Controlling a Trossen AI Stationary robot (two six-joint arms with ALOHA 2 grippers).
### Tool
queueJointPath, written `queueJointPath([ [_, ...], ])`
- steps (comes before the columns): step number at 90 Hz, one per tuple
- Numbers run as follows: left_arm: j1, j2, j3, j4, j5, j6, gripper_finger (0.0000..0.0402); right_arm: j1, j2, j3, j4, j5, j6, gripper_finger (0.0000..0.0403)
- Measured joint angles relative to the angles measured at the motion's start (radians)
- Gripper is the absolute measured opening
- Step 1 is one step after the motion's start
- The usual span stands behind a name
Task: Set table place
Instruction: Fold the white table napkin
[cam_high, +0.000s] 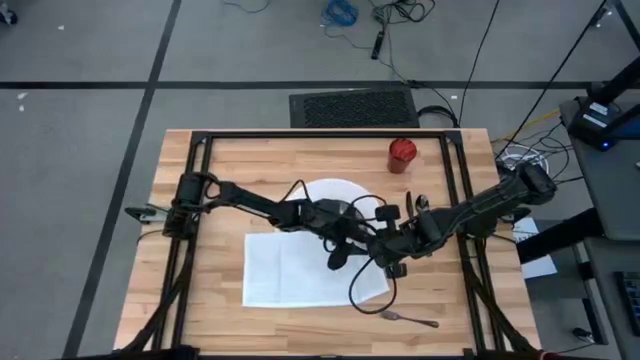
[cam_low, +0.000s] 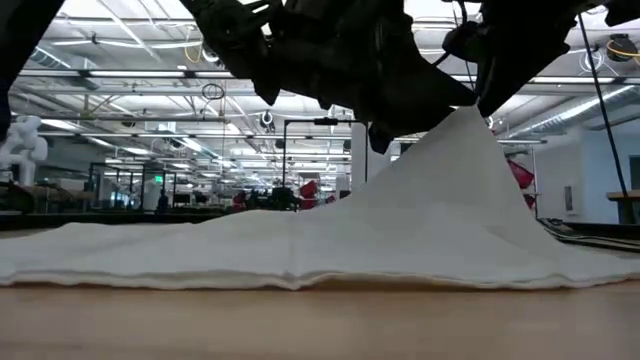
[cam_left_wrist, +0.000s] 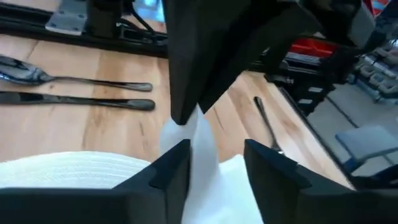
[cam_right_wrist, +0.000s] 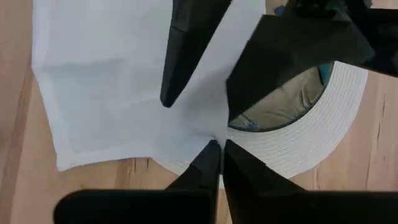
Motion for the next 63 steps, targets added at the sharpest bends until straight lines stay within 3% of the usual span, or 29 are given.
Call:
queueJointPath([
  [11, 0.000, 0.015, 0.000, -0.002, -0.119, 0.000, 0.0115, 0.000, 0.000, 0.016, -0.003, 0.000, 0.000, 0.0000],
  [30, 0.002, 0.019, 0.000, 0.009, -0.128, 0.029, 0.0114, 0.000, 0.000, 0.031, -0.008, 0.000, -0.001, 0.0000],
  [51, 0.000, 0.017, 0.000, 0.041, -0.009, 0.033, 0.0111, 0.000, 0.000, 0.031, -0.034, 0.000, 0.010, 0.0000],
  [63, -0.001, 0.018, 0.000, 0.034, 0.047, 0.031, 0.0062, 0.000, 0.000, 0.031, -0.035, 0.003, 0.019, 0.0000],
])
